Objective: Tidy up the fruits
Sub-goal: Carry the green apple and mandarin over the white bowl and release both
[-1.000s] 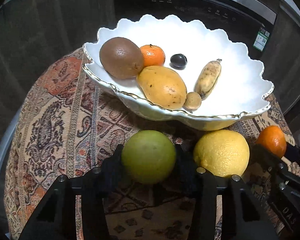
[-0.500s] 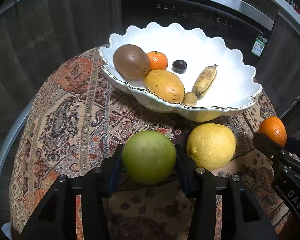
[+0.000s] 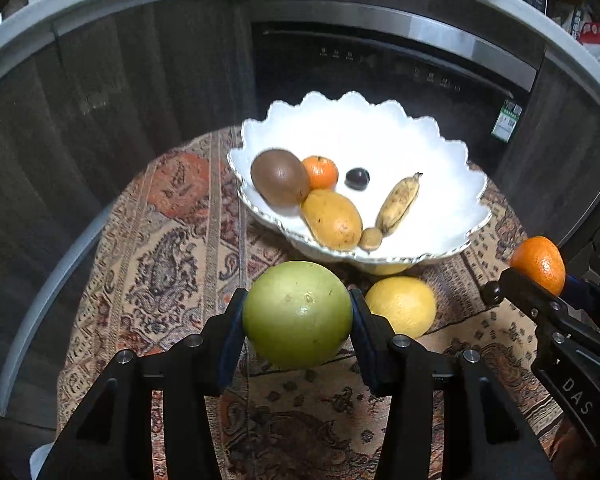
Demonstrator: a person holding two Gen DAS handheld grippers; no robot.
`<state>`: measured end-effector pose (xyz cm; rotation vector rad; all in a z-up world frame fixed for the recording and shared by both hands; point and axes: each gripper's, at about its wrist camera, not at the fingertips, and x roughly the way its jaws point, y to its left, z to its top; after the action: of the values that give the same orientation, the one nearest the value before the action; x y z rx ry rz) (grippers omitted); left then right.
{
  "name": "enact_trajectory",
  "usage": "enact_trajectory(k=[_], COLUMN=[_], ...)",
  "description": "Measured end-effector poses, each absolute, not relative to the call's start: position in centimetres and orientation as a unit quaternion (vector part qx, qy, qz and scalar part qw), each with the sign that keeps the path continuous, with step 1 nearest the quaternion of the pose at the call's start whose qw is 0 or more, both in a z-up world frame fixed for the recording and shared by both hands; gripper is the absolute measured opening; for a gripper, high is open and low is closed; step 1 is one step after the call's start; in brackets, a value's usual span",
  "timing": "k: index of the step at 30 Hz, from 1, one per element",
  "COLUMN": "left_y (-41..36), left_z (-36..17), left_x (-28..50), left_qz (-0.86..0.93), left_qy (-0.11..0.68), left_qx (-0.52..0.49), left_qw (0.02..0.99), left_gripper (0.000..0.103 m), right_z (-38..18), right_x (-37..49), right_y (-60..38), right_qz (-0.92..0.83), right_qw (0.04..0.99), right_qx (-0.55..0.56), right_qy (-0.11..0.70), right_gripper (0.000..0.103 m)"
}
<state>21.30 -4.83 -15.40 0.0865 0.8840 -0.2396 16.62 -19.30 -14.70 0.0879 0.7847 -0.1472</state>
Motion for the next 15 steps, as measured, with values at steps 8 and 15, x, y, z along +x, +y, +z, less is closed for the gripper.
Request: enact_trajectory(k=[8, 15], left_y=[-4.8, -5.1], left_z=[-12.8, -11.1], left_x=[21.2, 21.8], left_qz=[-0.118, -0.119], left_qy=[0.405, 0.393], left_qx=[0.039, 0.038], left_qw=[0.906, 0.911], left_gripper=[0.048, 0.048], right_z=[-12.5, -11.0], right_x=[16.7, 17.2], right_y=[-19.5, -19.9], right_qz=[-0.073, -0.072], right_qw=[0.928, 0.932], right_qx=[0.043, 0.044], right_qy=[0.364, 0.353], right_gripper=[0.043, 0.043])
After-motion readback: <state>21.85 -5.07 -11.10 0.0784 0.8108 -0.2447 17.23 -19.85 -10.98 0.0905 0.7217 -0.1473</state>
